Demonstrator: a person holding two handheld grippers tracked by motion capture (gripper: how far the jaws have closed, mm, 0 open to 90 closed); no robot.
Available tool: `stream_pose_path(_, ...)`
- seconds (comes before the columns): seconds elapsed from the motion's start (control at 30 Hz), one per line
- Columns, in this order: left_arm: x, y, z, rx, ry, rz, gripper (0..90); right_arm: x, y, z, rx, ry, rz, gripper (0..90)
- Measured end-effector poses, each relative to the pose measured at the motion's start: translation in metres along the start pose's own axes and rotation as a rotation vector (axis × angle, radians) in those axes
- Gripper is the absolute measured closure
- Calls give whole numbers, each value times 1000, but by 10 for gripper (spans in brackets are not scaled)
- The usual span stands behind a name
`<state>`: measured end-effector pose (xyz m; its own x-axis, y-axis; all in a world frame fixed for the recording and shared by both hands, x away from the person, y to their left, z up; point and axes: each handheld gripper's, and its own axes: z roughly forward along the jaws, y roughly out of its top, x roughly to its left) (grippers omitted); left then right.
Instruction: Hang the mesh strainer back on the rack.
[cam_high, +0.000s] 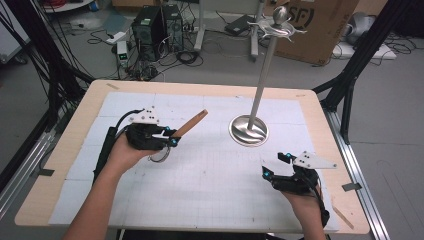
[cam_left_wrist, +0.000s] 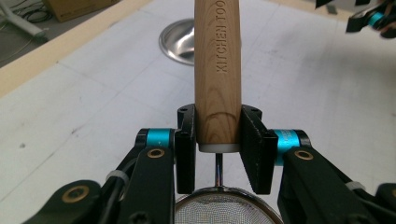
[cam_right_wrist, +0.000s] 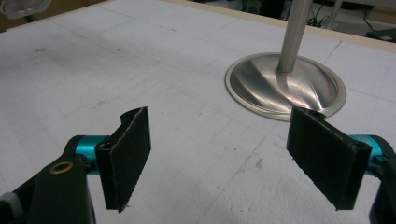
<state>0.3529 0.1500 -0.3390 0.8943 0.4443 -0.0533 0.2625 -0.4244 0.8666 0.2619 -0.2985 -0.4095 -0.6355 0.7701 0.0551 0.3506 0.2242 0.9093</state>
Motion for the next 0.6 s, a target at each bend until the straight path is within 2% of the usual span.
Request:
stream_pose_path(0.17, 1, 18, -3, -32, -15, 4, 691, 0, 0, 0, -2, 1, 2, 208)
stream_pose_path(0.37, 1, 46, -11, -76, -19, 36, 691, 0, 0, 0, -2, 4, 4, 209)
stream_pose_path(0.5, 0, 65, -15, -112, -43, 55, 691, 0, 0, 1, -4, 5, -1, 208)
stream_pose_path(0.6, -2, 75, -14, -111, -55, 84, 691, 0, 0, 1, 0, 5, 0, 208)
